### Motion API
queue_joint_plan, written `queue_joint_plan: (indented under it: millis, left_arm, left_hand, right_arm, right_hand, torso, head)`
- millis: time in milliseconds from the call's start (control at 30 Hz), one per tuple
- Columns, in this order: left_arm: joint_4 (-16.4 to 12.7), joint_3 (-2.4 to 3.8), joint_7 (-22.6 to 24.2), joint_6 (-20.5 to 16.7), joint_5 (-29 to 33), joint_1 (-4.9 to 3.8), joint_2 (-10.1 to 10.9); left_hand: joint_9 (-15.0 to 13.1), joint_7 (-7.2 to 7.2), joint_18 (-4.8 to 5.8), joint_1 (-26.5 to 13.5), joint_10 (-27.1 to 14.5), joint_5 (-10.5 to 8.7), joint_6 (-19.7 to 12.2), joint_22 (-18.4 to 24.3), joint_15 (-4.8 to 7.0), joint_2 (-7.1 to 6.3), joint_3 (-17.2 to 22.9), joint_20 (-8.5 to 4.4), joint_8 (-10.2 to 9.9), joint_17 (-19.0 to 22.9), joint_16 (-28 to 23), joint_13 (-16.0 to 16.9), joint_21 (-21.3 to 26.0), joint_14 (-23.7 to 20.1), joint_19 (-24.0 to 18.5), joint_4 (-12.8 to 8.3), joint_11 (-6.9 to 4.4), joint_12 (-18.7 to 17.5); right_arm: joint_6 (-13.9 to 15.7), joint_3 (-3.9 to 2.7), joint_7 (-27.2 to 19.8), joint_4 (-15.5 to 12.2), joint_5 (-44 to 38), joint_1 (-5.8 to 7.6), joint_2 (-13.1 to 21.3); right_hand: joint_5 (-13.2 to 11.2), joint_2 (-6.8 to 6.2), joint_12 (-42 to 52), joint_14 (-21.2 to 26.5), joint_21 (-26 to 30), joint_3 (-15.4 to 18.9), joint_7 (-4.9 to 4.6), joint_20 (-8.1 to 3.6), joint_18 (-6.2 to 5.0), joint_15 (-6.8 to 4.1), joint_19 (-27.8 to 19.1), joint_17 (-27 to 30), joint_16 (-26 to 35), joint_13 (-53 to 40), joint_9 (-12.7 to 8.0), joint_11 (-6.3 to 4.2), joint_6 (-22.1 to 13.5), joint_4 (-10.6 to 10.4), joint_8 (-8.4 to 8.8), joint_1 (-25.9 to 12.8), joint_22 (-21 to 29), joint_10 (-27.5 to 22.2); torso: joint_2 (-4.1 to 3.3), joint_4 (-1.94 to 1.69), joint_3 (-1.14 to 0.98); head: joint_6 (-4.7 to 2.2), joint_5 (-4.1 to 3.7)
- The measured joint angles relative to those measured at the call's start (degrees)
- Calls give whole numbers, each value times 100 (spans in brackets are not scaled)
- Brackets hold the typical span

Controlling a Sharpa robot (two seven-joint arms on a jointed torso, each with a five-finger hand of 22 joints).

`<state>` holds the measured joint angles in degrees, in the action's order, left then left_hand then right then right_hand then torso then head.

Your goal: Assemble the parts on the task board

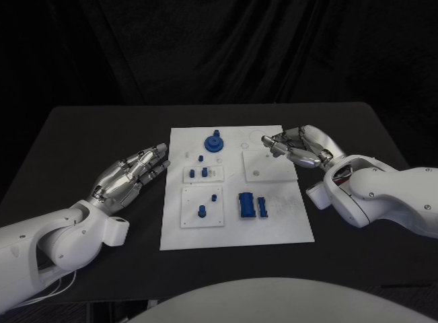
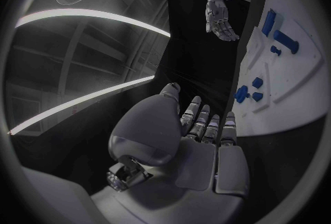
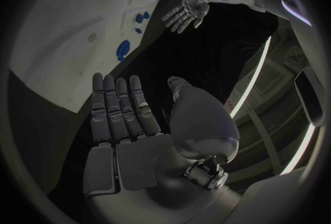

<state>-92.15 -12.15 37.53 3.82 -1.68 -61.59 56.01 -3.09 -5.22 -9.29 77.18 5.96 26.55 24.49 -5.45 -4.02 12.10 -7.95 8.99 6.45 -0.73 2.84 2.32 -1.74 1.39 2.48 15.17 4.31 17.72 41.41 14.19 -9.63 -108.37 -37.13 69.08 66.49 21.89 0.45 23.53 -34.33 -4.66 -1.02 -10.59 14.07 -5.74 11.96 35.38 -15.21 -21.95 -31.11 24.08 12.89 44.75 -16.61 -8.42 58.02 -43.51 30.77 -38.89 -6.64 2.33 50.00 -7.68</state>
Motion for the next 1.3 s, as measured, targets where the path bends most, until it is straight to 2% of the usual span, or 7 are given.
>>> queue_joint_plan:
  millis: [133,267,400,700,900,1000,1300]
  left_arm:
    - [-10,3,54,-87,-39,-60,-35]
    - [211,2,84,-99,-46,-74,-284]
    - [446,2,99,-70,-14,-73,-610]
    - [637,4,114,-4,53,-55,-798]
    - [632,32,79,-41,49,-55,-784]
    - [614,98,55,-132,49,-45,-793]
    - [495,472,-108,-1039,57,15,-902]
  left_hand:
    - [53,58,0,-542,-124,-1307,-299,64,98,176,-488,-40,-220,50,-250,-47,0,-98,-40,165,-123,-481]
    - [100,204,0,-750,-275,-1798,-681,247,155,296,-758,-126,-415,64,-263,-89,80,-144,-126,162,-273,-916]
    - [139,438,0,-780,-426,-1997,-1075,437,260,327,-871,-214,-462,68,-263,-120,122,-137,-215,159,-424,-1194]
    - [158,912,185,-797,-461,-2026,-1364,536,486,299,-1005,-696,-484,68,-263,-143,144,-138,-249,164,-613,-1375]
    - [245,699,318,-2155,-545,-2143,-1576,540,486,-45,-674,-809,-566,68,-263,-195,144,-138,-257,-165,-515,-1605]
    - [271,612,317,-2802,-564,-2324,-1663,540,486,-179,-509,-838,-579,68,-263,-206,144,-138,-245,-330,-499,-1655]
    - [294,543,719,-4354,-584,-2575,-1900,540,441,-503,-116,-838,-614,66,-263,-219,143,-137,-245,-722,-479,-1719]
  right_arm:
    - [-455,6,-669,290,792,25,-217]
    - [-988,-2,-1189,552,1388,-29,-384]
    - [-1441,11,-1612,744,1791,-217,-442]
    - [-1915,8,-2052,980,2136,-336,-581]
    - [-1884,-92,-2046,1028,2162,-355,-674]
    - [-1801,-263,-2045,1116,2227,-416,-858]
    - [-972,-1100,-2043,1599,2833,-730,-1806]
  right_hand:
    - [-598,159,-915,2088,324,459,422,272,177,-277,-2593,900,1304,1052,-648,-431,-1068,-19,444,-370,2735,-1516]
    - [-825,95,-1406,3020,368,731,1897,283,176,-447,-3307,1313,1859,1918,-1695,-950,-3053,-22,630,-299,3744,-2494]
    - [-845,84,-1439,3167,390,782,2178,282,176,-548,-3333,1413,1958,2238,-1963,-1161,-3390,-30,672,-119,3902,-2705]
    - [-845,177,-1439,3227,390,872,2116,262,175,-550,-3352,1437,1999,2499,-2086,-1229,-3402,-20,672,-1,3992,-2835]
    - [-1986,-37,-2316,3431,446,113,1107,-903,533,-1168,-3540,1515,2176,3103,-2397,-1287,-4411,1157,822,-3975,4344,-3057]
    - [-2169,-44,-2333,3431,446,104,1062,-1367,533,-1167,-3540,1516,2176,3106,-2401,-1287,-4456,1622,822,-4766,4345,-3057]
    - [-2169,-47,-2333,3430,446,101,1062,-1378,533,-1167,-3536,1516,2176,3106,-2403,-1287,-4456,1646,822,-5763,4346,-3057]
  torso:
    - [118,26,-23]
    - [264,69,-44]
    - [403,136,-62]
    - [545,300,-94]
    - [547,302,-95]
    - [555,315,-102]
    - [630,438,-146]
  head:
    - [0,7]
    - [0,59]
    - [0,192]
    - [0,511]
    - [-47,508]
    - [-142,527]
    - [-773,632]
